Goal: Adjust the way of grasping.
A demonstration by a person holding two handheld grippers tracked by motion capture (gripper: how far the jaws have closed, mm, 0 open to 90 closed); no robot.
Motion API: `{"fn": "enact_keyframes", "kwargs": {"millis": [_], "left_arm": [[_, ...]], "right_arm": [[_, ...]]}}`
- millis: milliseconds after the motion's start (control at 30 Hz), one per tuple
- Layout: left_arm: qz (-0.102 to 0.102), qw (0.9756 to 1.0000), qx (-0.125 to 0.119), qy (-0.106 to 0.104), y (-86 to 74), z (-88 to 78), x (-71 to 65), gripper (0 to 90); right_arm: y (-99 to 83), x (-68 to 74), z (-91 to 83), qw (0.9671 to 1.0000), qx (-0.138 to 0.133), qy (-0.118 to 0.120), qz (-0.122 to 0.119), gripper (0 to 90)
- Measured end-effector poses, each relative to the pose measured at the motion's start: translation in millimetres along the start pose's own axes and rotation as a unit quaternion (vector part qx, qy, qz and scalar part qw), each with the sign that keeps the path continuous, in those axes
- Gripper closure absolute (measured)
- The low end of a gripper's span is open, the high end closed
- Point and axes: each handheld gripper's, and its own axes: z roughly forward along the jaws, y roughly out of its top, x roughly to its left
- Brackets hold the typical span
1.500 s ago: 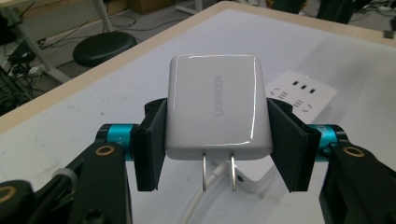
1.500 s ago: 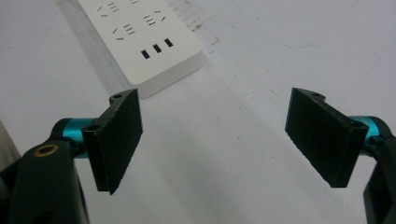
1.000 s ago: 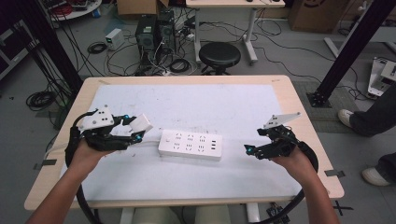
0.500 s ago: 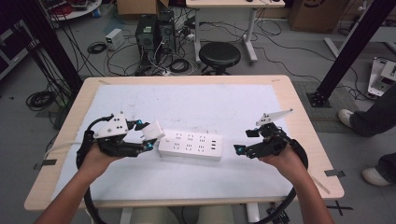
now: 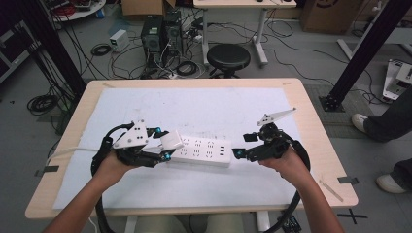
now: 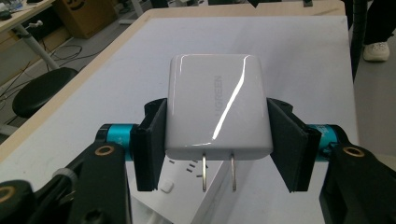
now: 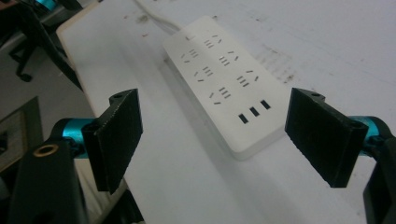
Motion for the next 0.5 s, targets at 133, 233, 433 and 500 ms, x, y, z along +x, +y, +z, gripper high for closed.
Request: {"fn": "enact_keyframes", "kwargs": {"millis": [133,233,433,500], "left_arm": [[0.009,0.9999,0.001,-0.007,2.8,8.0,-2.2,42.6],[0.013,0.9999,-0.002,-0.010,4.5,12.9,-3.8,42.6],[0.019,0.9997,-0.003,-0.018,7.6,21.7,-6.7,42.6],[0.017,0.9996,-0.005,-0.020,8.2,24.5,-8.0,42.5]], "right_arm": [[4.5,0.1,2.4,0.9999,-0.002,0.014,0.010,19.5],[10.6,0.3,5.2,0.9991,-0.008,0.034,0.024,19.5],[18.9,1.7,11.9,0.9973,-0.009,0.059,0.043,19.5],[21.5,2.8,14.9,0.9968,-0.008,0.066,0.045,19.6]]}}
